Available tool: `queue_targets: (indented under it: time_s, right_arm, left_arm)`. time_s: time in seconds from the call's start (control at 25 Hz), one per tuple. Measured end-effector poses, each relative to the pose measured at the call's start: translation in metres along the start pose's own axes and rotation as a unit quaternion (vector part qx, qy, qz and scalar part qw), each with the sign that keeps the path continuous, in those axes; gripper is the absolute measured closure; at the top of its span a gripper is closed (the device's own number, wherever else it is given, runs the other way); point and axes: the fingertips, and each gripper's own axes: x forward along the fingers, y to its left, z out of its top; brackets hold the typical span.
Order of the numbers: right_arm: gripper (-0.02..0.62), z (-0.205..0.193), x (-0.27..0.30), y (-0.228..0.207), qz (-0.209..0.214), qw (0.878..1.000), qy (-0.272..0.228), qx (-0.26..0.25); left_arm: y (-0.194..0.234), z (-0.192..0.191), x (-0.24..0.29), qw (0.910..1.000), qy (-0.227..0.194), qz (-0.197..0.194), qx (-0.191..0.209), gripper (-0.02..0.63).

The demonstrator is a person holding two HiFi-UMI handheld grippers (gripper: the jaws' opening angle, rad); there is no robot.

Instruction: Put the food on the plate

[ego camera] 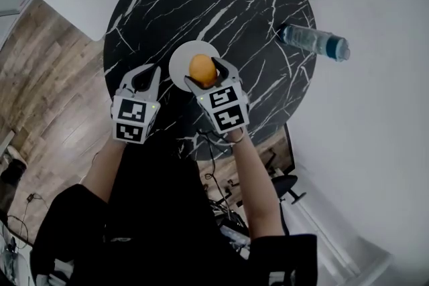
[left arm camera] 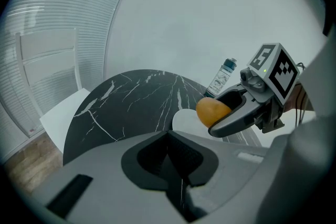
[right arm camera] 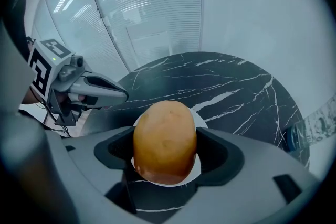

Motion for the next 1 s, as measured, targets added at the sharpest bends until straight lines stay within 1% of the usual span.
queue_targets:
  time_s: [0.2, 0.6, 1.0]
  right_arm:
    - [0.256, -0.005, 0.009, 0.001, 0.006, 1.000, 0.026, 0.008]
    - [0.256, -0.012, 0.021, -0.001, 0.004, 0.999, 0.036, 0.021]
    - [0.256, -0.017, 0.028, -0.002, 0.003, 0.999, 0.047, 0.017]
  left_arm:
    - [-0.002, 0.001, 0.003, 1.0000, 0.003, -0.004, 0.000, 0.606]
    - [-0.003, -0.004, 0.006, 0.9999, 0.011, -0.008, 0.002, 0.606]
    - [-0.003, -0.004, 0.006, 0.9999, 0.014, -0.008, 0.005, 0.606]
